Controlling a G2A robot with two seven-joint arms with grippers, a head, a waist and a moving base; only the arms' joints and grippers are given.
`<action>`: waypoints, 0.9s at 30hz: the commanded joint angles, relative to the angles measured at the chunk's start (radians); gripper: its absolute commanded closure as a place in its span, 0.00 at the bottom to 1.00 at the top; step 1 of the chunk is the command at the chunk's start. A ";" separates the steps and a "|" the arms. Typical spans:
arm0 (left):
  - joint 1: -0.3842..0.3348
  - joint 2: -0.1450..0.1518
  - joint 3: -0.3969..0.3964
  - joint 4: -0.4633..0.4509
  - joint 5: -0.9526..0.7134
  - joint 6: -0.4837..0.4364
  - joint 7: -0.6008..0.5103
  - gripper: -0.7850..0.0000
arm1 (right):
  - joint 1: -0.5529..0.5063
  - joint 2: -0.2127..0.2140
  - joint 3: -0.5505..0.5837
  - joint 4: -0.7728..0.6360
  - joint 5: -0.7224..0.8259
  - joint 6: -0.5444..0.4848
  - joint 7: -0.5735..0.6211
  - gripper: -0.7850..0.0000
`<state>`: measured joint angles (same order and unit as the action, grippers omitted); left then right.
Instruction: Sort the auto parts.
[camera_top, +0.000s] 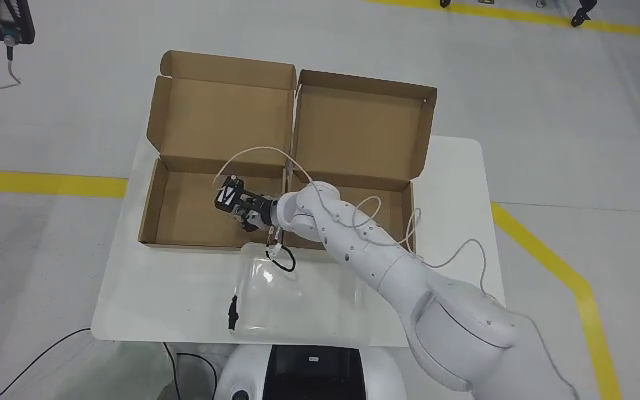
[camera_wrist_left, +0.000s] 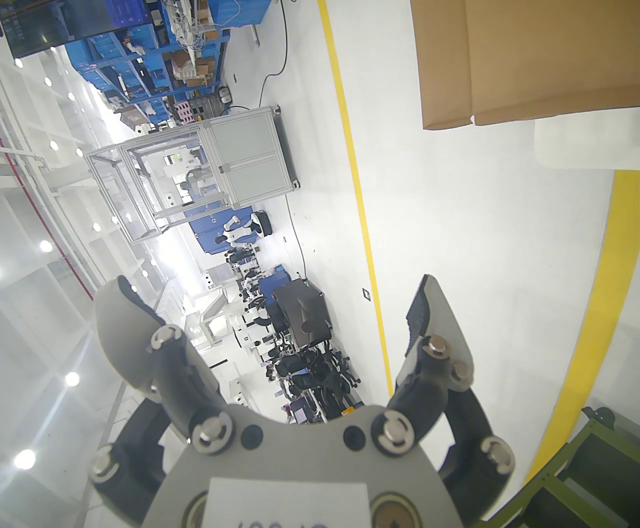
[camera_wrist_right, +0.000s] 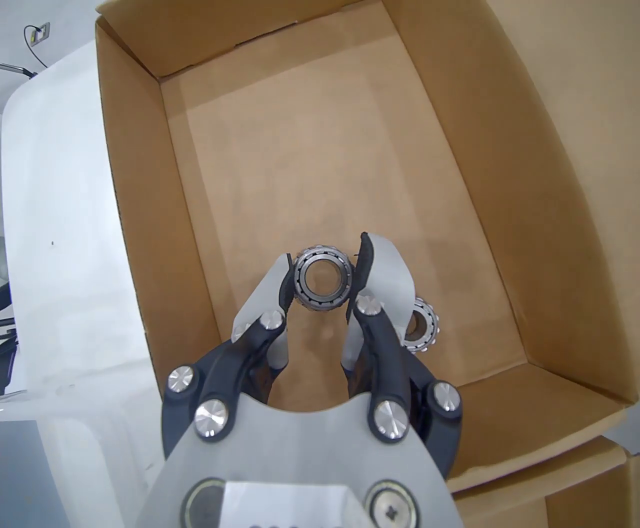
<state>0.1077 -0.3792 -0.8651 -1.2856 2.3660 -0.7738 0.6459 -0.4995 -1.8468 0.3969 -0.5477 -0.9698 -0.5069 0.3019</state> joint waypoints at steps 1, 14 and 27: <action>0.000 0.000 0.000 0.000 0.000 0.000 0.000 0.00 | 0.005 -0.010 -0.001 0.023 0.001 -0.006 -0.005 0.93; 0.000 0.000 0.000 0.000 0.000 0.000 0.000 0.00 | 0.034 -0.048 0.015 0.097 -0.019 -0.030 -0.069 0.58; 0.000 0.000 0.000 0.000 0.000 0.000 0.000 0.00 | 0.042 -0.016 0.059 0.030 -0.083 -0.100 -0.200 0.19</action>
<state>0.1076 -0.3792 -0.8651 -1.2856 2.3660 -0.7738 0.6459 -0.4562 -1.8695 0.4499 -0.5051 -1.0418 -0.6052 0.1140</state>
